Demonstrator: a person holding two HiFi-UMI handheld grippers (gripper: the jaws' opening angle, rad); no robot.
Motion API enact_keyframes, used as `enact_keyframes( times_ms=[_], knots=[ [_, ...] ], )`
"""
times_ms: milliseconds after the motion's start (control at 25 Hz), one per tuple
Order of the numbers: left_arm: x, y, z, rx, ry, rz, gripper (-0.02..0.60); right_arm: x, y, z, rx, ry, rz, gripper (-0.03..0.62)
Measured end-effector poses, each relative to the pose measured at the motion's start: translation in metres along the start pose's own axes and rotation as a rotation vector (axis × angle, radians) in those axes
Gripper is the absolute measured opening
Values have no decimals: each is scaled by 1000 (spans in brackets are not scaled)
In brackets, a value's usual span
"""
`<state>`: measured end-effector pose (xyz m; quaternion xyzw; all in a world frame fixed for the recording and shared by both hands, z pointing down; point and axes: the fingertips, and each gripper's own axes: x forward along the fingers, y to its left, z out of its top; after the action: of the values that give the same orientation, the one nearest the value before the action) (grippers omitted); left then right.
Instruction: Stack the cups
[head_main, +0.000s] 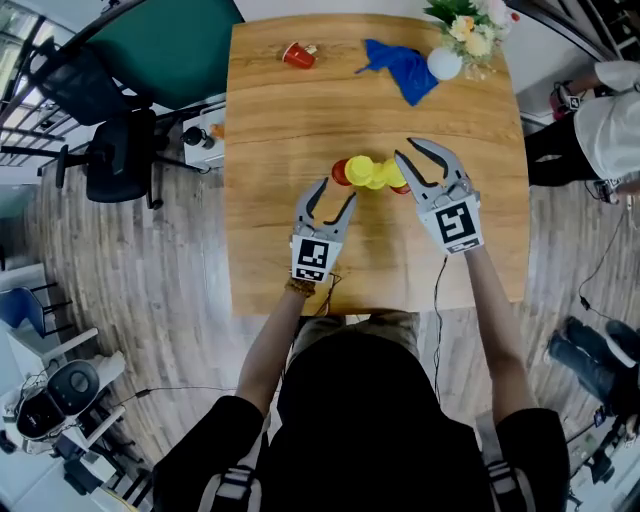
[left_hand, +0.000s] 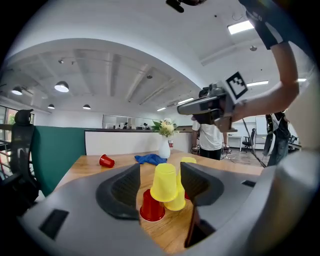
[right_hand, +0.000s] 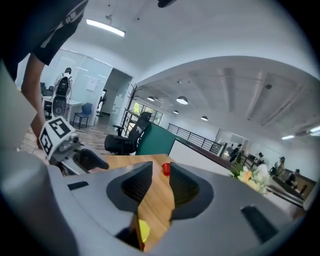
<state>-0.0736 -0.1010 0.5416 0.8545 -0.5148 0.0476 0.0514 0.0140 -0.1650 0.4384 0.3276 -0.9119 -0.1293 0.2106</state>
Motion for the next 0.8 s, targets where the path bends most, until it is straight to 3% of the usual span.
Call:
enact_keyframes(
  times_ms=[440,800],
  knots=[
    [-29,15,12,-55,-37,67,256,133,-56,32,-61,22,159,197],
    [-29,38,7,-91,-37,109,256,243,-94,41,-87,149,299,252]
  ],
)
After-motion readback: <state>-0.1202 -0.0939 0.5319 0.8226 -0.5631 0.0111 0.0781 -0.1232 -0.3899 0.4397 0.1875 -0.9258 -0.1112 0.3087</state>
